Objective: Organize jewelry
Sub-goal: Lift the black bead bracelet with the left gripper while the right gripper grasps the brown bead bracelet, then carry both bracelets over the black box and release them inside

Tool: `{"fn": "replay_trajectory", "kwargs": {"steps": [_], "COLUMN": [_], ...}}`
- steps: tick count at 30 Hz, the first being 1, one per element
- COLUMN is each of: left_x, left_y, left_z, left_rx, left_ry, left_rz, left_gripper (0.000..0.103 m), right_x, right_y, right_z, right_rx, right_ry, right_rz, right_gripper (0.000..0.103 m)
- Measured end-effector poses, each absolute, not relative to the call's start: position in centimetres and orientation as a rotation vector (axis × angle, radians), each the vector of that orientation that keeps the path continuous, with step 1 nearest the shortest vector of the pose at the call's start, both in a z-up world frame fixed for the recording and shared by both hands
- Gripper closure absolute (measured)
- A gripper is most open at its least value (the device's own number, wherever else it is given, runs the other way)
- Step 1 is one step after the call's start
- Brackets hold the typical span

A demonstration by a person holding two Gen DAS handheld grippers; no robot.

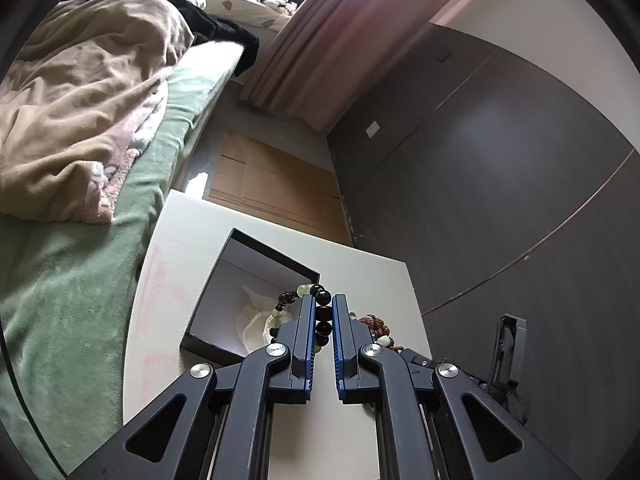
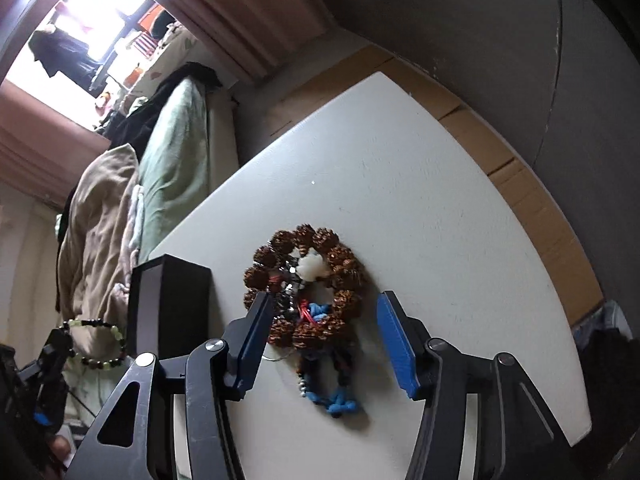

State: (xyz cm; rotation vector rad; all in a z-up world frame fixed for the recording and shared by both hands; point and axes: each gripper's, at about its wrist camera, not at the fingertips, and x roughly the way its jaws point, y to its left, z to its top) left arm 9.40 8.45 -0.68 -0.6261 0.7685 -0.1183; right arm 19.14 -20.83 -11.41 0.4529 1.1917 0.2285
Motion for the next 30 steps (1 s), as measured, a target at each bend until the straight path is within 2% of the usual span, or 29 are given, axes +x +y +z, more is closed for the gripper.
{"fn": "replay_trajectory", "kwargs": {"steps": [6,9,10,15,22,30], "left_x": [9.5,9.6,9.6,9.6,9.8,10.7], "left_y": [8.6,8.7,8.8,9.2,9.7,10.0], "left_z": [-0.8,-0.9,-1.0,-1.3,-1.9,-2.8], "left_rx": [-0.625,-0.624,-0.624,-0.617,-0.611,-0.612], "left_ry": [0.769,0.768,0.769,0.775,0.787,0.812], "left_rz": [-0.115,-0.11,-0.107,-0.094,-0.083,-0.076], "left_gripper": [0.095,0.095,0.095,0.095,0.095,0.095], "right_x": [19.9,20.1,20.2,20.1,18.3,17.7], "right_y": [-19.4,-18.2,-18.3,-19.3,-18.5,-17.0], "right_z": [-13.7,-13.7,-13.9,-13.1,-7.5,-4.7], "right_rx": [0.45,0.356,0.36,0.447,0.452,0.462], "right_ry": [1.258,1.232,1.232,1.187,0.991,0.92], "right_rz": [0.212,0.169,0.161,0.178,0.325,0.424], "right_gripper": [0.049,0.061,0.075,0.084,0.084,0.084]}}
